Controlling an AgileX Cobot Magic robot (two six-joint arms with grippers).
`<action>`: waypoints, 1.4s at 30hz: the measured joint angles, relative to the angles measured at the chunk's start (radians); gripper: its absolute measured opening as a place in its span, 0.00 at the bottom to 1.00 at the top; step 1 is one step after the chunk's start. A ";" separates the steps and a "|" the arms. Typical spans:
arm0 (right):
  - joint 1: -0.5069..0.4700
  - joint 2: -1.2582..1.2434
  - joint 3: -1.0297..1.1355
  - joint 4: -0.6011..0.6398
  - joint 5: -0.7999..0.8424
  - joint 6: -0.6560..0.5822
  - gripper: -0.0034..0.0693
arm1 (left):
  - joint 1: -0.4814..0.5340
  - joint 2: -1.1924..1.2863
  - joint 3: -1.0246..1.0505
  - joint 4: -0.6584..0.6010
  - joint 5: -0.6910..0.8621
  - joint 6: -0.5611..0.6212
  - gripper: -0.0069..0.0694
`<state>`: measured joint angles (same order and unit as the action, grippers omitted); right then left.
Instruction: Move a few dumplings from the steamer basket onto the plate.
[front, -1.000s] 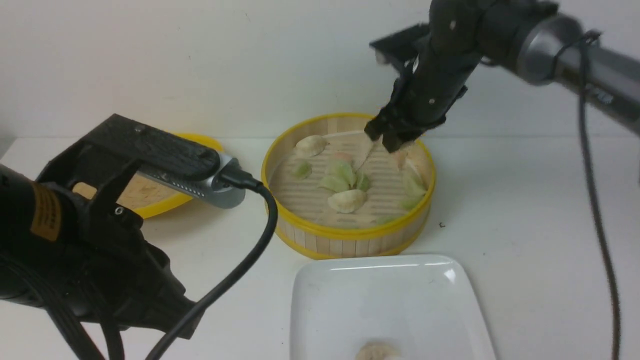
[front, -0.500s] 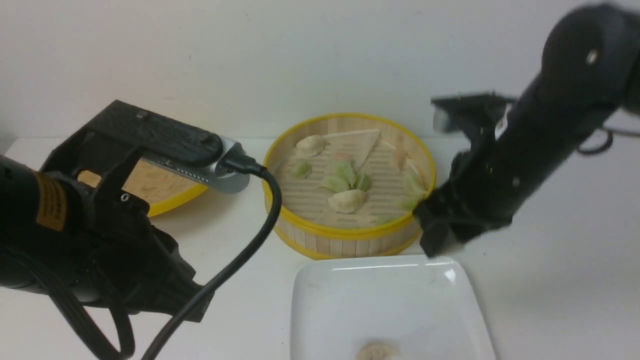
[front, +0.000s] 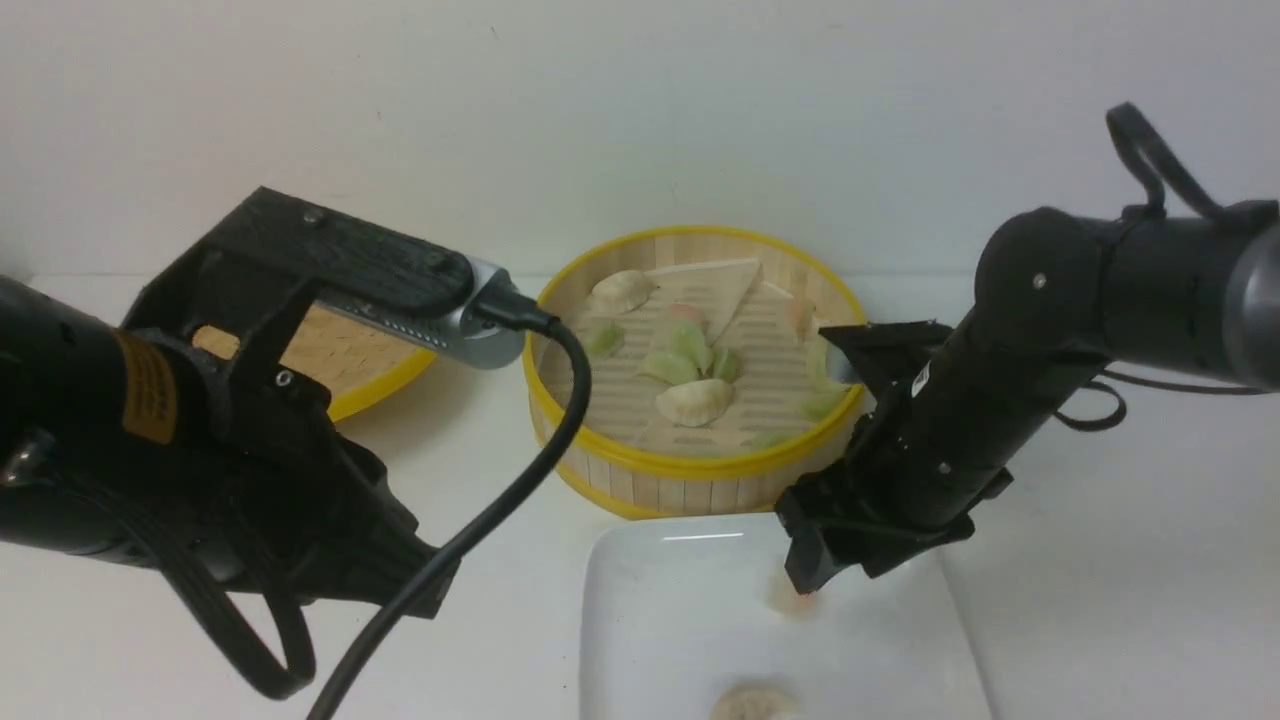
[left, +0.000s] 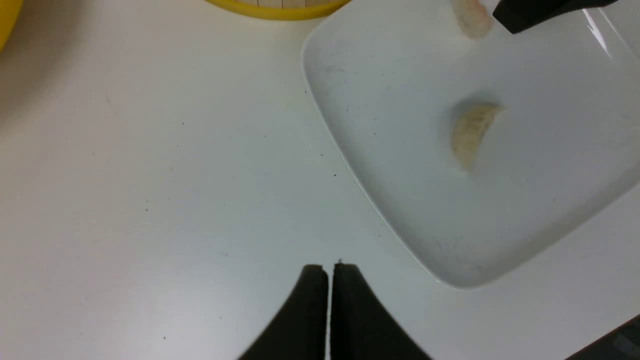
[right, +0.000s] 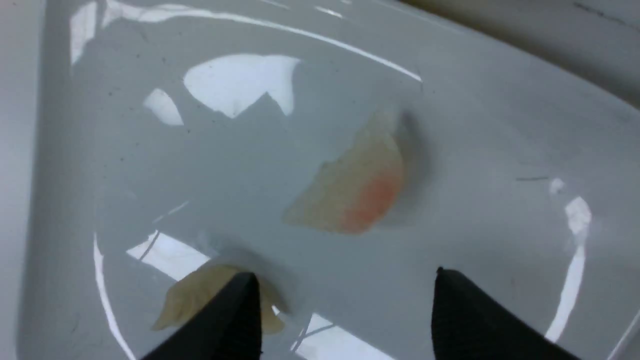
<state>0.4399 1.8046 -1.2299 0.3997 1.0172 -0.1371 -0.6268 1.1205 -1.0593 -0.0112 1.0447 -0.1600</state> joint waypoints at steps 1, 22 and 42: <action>0.000 -0.019 -0.009 -0.005 0.025 0.003 0.60 | 0.000 0.005 0.001 0.000 -0.003 0.000 0.08; 0.000 -1.515 0.555 -0.317 -0.460 0.234 0.03 | 0.000 0.016 0.051 0.011 -0.160 0.001 0.08; 0.000 -1.819 0.858 -0.324 -0.510 0.260 0.03 | -0.034 -0.647 0.385 0.076 -0.481 -0.016 0.08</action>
<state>0.4399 -0.0140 -0.3723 0.0761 0.5070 0.1229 -0.6605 0.4737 -0.6743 0.0652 0.5638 -0.1759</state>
